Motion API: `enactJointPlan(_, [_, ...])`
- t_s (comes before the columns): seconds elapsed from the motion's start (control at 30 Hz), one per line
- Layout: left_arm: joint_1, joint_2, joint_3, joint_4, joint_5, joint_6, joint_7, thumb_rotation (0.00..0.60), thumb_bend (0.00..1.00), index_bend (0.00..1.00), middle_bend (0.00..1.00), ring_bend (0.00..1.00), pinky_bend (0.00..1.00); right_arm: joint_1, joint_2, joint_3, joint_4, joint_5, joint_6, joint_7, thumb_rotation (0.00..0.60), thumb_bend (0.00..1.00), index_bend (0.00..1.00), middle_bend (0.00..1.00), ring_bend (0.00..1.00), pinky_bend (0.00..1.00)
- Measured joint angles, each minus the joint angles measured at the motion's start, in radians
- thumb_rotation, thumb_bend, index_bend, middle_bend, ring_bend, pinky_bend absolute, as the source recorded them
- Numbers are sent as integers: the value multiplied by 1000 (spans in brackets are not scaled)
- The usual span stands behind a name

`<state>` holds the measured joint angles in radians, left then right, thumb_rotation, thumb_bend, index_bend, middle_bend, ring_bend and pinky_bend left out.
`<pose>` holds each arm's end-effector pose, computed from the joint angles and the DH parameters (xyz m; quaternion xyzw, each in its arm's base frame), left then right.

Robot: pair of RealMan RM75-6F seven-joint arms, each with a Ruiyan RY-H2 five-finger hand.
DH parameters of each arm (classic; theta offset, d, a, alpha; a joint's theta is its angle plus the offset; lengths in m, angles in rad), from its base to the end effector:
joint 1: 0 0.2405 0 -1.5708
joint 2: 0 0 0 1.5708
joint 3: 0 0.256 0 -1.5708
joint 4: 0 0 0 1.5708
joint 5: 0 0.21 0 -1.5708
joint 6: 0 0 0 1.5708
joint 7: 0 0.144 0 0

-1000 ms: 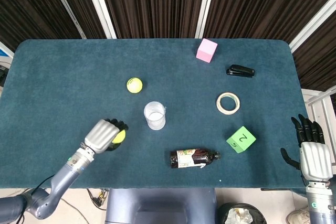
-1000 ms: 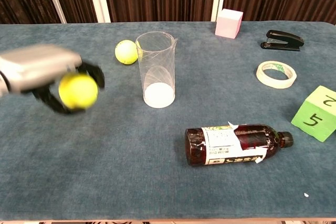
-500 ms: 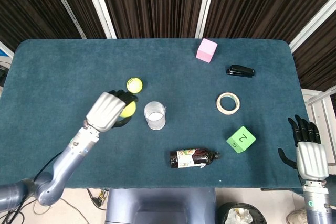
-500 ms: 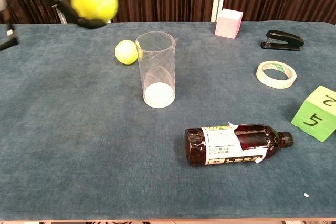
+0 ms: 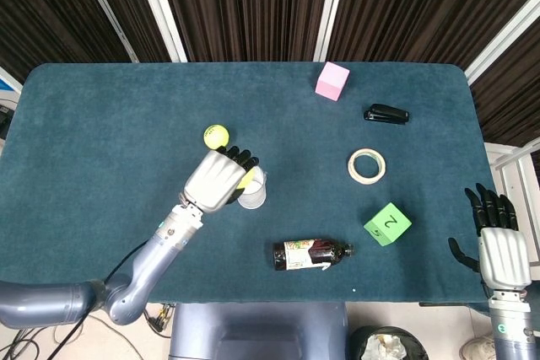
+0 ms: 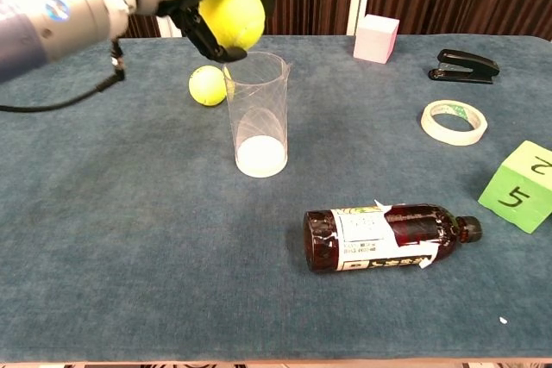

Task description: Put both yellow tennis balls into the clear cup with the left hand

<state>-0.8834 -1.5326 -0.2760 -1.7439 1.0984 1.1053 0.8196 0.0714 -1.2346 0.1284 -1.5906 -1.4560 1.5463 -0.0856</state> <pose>-0.0304 0.3313 0.0121 -0.7730 -0.1851 -0.4204 0.4376 -0.3043 -0.1914 0.1461 0.5461 -0.3681 0.4183 0.6256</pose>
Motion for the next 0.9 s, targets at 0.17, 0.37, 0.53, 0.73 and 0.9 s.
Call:
enactJointPlan(0.17, [-24,-24,4,40,-34,6,32,600,340,368,407,394,529,-1,0,0,-1,0,1,-2,600,352,90,0,0,0])
enactJointPlan(0.37, [-44,-42,10,51,-66,-2,33,600,216,343,337,322,517,-1,1,0,-1,0,1,-4,600,352,90,0,0,0])
enactJointPlan(0.53, [-55,-47,15,45,-73,1,38,600,167,331,290,287,507,0,3,-1,-2,-1,-1,-3,600,351,90,0,0,0])
enactJointPlan(0.73, [-64,-49,21,27,-98,13,68,600,68,307,216,194,420,-2,7,0,-5,-3,4,1,600,352,90,0,0,0])
enactJointPlan(0.9, [-69,-46,8,3,-129,29,61,600,59,308,219,190,403,-3,8,0,-4,-7,8,4,600,352,90,0,0,0])
